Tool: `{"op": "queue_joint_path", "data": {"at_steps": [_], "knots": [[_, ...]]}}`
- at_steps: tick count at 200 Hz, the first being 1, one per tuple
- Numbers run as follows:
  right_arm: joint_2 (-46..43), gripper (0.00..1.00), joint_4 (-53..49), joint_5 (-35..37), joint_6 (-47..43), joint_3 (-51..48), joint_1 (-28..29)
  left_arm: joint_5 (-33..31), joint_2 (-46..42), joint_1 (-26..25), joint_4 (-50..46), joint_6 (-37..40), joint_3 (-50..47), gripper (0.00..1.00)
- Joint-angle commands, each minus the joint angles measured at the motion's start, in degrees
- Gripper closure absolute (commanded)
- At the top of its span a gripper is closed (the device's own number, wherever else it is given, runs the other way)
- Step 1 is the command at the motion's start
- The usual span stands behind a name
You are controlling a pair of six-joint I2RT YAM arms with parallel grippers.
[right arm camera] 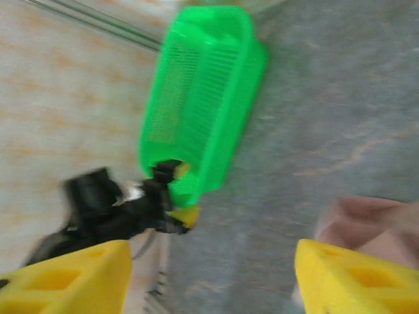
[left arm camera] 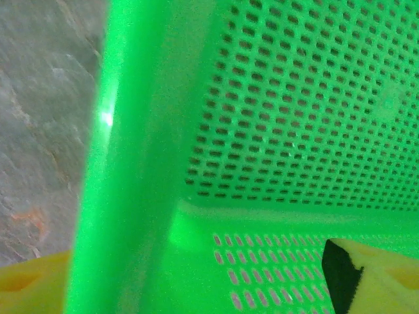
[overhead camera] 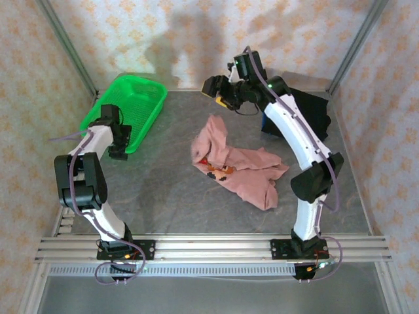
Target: Fold and stack the t-shirts
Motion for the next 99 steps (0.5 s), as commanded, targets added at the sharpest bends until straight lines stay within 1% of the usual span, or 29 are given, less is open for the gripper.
{"op": "queue_joint_path", "data": {"at_steps": [1,10,13,17,33,47,66,83,99], "knots": [[-4.8,0.16,-5.0,7.2,-7.9,-2.3,-2.1,1.3,-3.8,-1.9,-1.3,4.9,3.2,0.04],[-7.1,0.09,-6.1,9.9,-10.3,-4.7,-3.2,1.2,-4.8,-2.9,-2.9,6.5,4.2,0.03],[-7.9,0.05,-6.7,10.9,-11.1,-5.6,-3.7,1.3,-5.2,-3.2,-3.2,7.0,4.4,0.03],[-8.9,0.03,-7.6,12.0,-12.1,-6.7,-4.4,1.4,-5.8,-3.6,-3.7,7.7,4.7,0.03],[-12.6,0.03,-11.5,15.6,-14.8,-12.8,-7.9,1.1,-8.1,-5.6,-6.4,11.0,6.0,0.02],[-16.7,0.03,-11.9,15.3,-15.5,-21.3,-11.3,0.3,-10.0,-8.2,-8.9,15.2,8.0,0.02],[-23.6,0.03,-8.7,13.6,-16.7,-35.2,-14.5,-1.3,-12.0,-13.8,-11.2,21.7,10.6,0.02],[-29.1,0.01,-4.8,13.6,-16.0,-46.3,-17.3,-1.6,-11.5,-19.7,-12.5,26.8,12.9,0.02],[-32.3,0.00,-1.6,13.5,-14.4,-54.1,-20.4,-2.5,-9.9,-24.9,-13.8,29.0,14.5,0.03]]}}
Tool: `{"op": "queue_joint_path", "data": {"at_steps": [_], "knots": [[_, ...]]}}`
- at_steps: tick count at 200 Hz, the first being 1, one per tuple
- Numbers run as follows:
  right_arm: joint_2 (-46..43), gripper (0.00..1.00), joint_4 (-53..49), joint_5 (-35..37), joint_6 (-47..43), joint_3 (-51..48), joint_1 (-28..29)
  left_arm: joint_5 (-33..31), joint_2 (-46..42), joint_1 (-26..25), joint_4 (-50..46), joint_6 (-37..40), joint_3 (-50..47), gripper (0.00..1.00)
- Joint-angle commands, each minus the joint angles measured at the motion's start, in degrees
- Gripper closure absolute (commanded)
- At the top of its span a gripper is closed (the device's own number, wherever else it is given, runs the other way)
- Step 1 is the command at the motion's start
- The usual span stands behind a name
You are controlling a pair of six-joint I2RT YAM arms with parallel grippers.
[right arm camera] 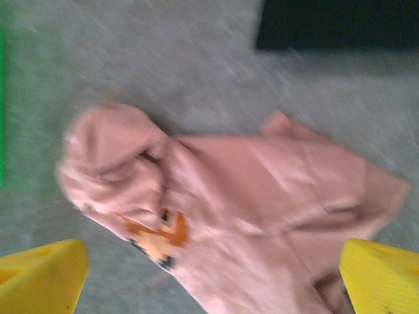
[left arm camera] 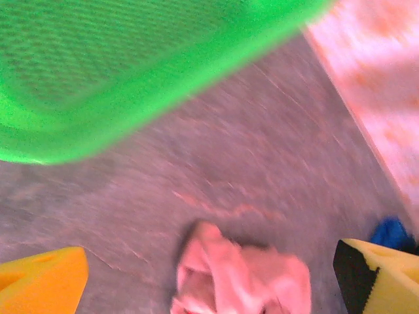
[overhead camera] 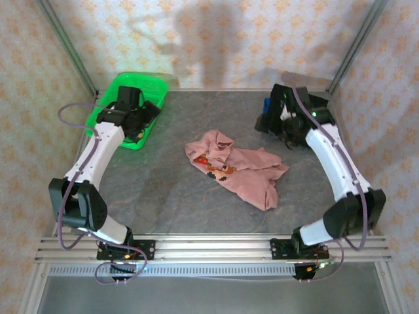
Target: Fold and stack the t-shirts
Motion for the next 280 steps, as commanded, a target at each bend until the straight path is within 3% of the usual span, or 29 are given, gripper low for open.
{"op": "queue_joint_path", "data": {"at_steps": [1,39,65,96,149,213,260,280], "knots": [[-3.8,0.00,4.3,0.9,-0.1,-9.7,-2.8,-2.1,1.6,-6.4,-5.4,8.5,2.1,0.03],[-2.9,0.00,9.5,-3.1,1.0,-17.5,-4.7,1.9,9.7,-17.5,-1.8,10.2,7.3,0.06],[-2.5,0.01,14.4,-5.8,2.2,-22.1,-5.5,-0.4,21.0,-24.9,-9.3,17.5,20.7,0.14],[-3.9,0.01,15.6,-2.5,1.4,-25.5,-6.0,-3.5,32.3,-28.7,-17.3,19.1,30.9,0.26],[-5.0,0.00,20.3,-3.6,3.4,-30.9,-9.8,-7.8,39.2,-30.0,-18.5,17.1,36.4,0.29],[0.2,0.08,30.4,-6.5,5.4,-29.9,-10.3,-8.5,43.8,-29.9,-17.0,15.8,37.0,0.37],[7.0,0.19,31.8,-7.4,5.5,-27.8,-10.3,-8.1,45.9,-29.4,-17.3,15.1,37.1,0.62],[8.4,0.29,34.5,-7.9,7.3,-27.9,-10.3,-8.0,45.8,-29.3,-17.1,15.0,36.4,0.75]]}}
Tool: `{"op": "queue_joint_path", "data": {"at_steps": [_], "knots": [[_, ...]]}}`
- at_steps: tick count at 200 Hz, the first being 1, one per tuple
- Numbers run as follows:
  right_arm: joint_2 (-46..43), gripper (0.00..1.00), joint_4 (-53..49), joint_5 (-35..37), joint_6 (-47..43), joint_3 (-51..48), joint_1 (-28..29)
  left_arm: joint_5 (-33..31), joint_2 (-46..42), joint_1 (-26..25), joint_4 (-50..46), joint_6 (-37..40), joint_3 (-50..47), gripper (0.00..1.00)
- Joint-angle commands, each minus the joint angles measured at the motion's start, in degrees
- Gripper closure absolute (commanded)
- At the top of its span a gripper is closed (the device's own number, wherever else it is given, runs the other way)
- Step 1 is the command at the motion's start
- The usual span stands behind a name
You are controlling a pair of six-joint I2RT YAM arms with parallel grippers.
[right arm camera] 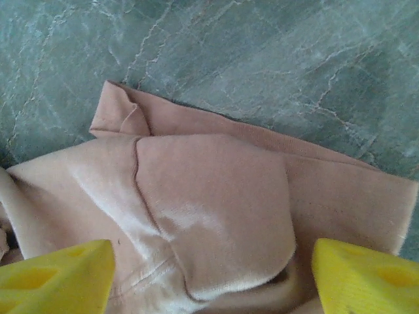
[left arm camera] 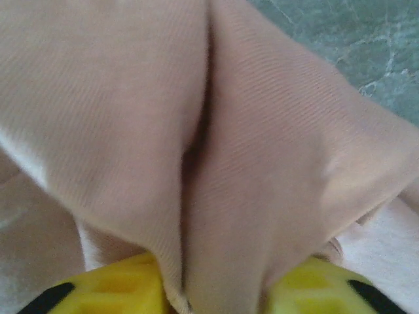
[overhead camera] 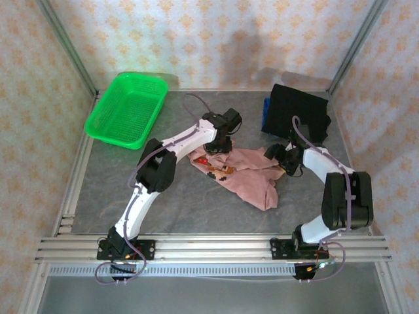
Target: Fold and stack the t-shirts
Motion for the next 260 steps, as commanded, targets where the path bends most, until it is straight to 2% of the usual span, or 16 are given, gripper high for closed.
{"op": "queue_joint_path", "data": {"at_steps": [1,36,59,77,132,166,190,237,260], "knots": [[1.6,0.30,3.9,-0.7,1.9,1.4,-0.4,-2.0,-0.8,0.7,-1.0,-0.1,0.4,0.76],[4.3,0.60,6.6,-1.4,4.3,3.4,-0.4,-0.9,-1.6,1.1,0.1,-0.2,-1.4,1.00],[4.2,0.81,7.4,-0.8,4.8,4.4,-0.4,-0.3,-2.5,1.3,0.5,-0.3,-1.9,1.00],[2.7,0.92,8.1,-0.5,5.1,4.4,-0.4,-0.1,-3.8,1.7,1.2,-0.3,-2.4,1.00],[-7.6,0.97,9.2,0.6,4.8,5.5,-0.4,2.3,-8.4,3.3,4.6,-1.2,-4.3,1.00],[-12.6,0.99,8.5,0.7,5.1,9.6,-0.4,3.9,-10.8,4.9,5.8,-2.1,-1.3,1.00],[-14.4,1.00,6.2,2.0,3.7,17.5,-0.4,5.8,-10.7,6.2,5.6,-3.1,6.6,1.00],[-10.0,1.00,-0.5,2.0,-0.1,39.6,-1.6,8.4,-7.1,10.0,3.4,-5.7,32.1,1.00],[-7.6,1.00,-2.9,2.0,-2.3,49.0,-1.9,9.7,-8.8,12.6,6.0,-6.6,35.4,1.00]]}}
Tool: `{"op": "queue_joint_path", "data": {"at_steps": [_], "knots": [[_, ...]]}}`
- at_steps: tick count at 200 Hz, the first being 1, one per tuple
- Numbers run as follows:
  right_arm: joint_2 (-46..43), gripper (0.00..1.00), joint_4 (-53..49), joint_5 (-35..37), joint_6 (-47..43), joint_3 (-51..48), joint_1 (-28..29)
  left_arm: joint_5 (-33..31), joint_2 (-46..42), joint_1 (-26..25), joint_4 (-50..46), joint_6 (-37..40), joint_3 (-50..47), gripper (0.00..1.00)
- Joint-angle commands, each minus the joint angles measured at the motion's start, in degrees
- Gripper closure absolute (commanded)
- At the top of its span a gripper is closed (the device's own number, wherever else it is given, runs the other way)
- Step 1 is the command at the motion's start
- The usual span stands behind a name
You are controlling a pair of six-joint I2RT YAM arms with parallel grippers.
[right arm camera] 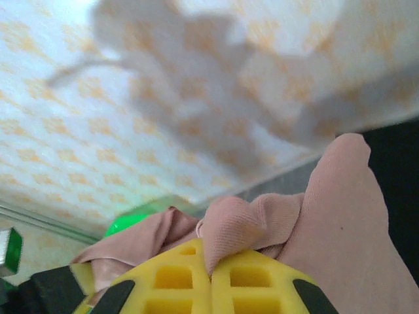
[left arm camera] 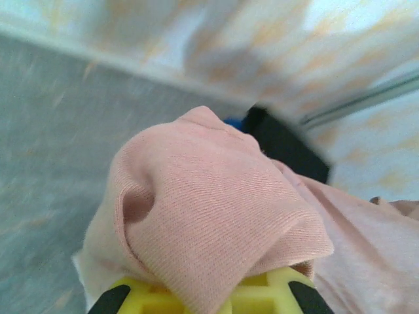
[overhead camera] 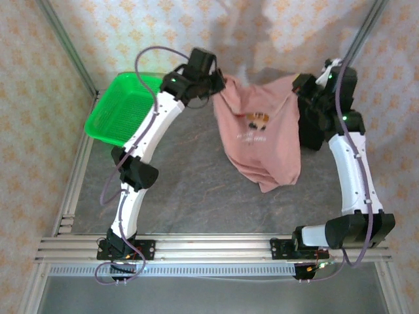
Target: Fold and stack the t-shirts
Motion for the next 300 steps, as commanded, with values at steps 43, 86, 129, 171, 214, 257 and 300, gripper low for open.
{"op": "queue_joint_path", "data": {"at_steps": [43,86,129,171,214,257,300], "knots": [[-0.3,0.99,-5.1,0.3,-5.4,8.6,-0.4,3.7,-8.0,7.5,2.7,0.5,-4.6,1.00],[-12.9,0.99,0.8,-6.5,4.0,-15.4,2.8,2.4,-23.7,13.2,7.3,-0.6,-36.6,1.00],[-13.8,0.99,6.7,-2.0,10.9,-35.0,24.5,-0.1,-28.2,15.9,10.6,0.0,-61.9,1.00],[-3.7,0.98,15.4,-2.0,19.3,-39.9,39.0,-5.8,-25.5,18.1,11.2,3.9,-68.8,1.00],[11.9,0.90,12.8,-8.1,19.1,-29.5,45.4,-6.1,-24.4,21.5,14.7,5.6,-72.0,1.00],[22.9,0.81,8.5,-17.2,18.6,-19.5,48.4,-8.1,-28.1,22.9,14.2,6.0,-72.7,0.71],[30.2,0.55,4.4,-22.6,19.6,-10.0,48.6,-9.4,-38.8,22.9,11.9,1.3,-73.6,0.24]]}}
